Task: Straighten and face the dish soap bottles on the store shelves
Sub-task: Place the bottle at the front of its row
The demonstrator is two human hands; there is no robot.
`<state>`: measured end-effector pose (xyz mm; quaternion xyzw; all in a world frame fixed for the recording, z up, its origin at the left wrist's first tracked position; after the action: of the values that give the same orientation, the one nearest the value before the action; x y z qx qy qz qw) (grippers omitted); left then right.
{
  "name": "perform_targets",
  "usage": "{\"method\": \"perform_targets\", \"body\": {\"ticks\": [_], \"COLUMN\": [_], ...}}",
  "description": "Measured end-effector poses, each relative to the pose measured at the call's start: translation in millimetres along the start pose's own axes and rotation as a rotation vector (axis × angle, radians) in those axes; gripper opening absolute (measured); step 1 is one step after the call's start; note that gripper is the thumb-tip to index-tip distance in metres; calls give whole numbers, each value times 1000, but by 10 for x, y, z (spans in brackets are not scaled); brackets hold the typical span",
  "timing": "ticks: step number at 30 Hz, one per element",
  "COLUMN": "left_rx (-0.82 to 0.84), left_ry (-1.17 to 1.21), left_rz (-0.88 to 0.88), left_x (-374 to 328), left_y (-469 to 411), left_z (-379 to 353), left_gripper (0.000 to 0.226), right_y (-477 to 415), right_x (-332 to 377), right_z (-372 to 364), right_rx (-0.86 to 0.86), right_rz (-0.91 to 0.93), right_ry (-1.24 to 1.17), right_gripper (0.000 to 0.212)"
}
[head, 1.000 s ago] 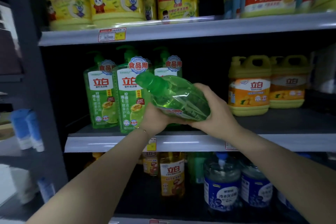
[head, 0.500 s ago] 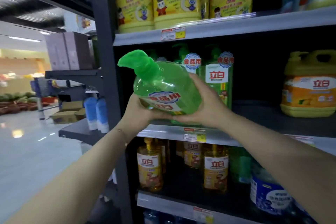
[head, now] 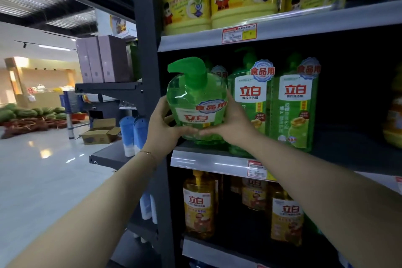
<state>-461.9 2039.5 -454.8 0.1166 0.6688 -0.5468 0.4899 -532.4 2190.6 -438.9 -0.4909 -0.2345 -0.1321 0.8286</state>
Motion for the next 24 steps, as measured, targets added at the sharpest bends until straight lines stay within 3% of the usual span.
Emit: {"method": "perform_targets", "body": {"ticks": [12,19,24], "left_rx": [76,166,170], "left_ry": [-49,-9,-29], "left_rz": [119,220,279], "left_x": [206,295,454], "left_y": [-257,-363,-360], "left_z": [-32,-60,11], "left_gripper": [83,60,55], "right_y": [-123,-296,-414], "right_x": [-204,-269,-268], "right_z": [-36,-100,-216], "right_rx": [36,113,224], "right_rz": [-95,-204,-240], "right_ry": [48,104,184], "right_gripper": [92,92,96]}}
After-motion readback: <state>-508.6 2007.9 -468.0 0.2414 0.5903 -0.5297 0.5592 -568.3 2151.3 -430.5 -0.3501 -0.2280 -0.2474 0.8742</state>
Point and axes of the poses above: each hand's wrist, its own y-axis away from the middle knuckle, its own z-axis out of the back of the hand, x = y × z, the point moved 7 cm from there along -y, towards the middle knuckle, and after that the axes turned 9 degrees about z, right-handed, at the moved point
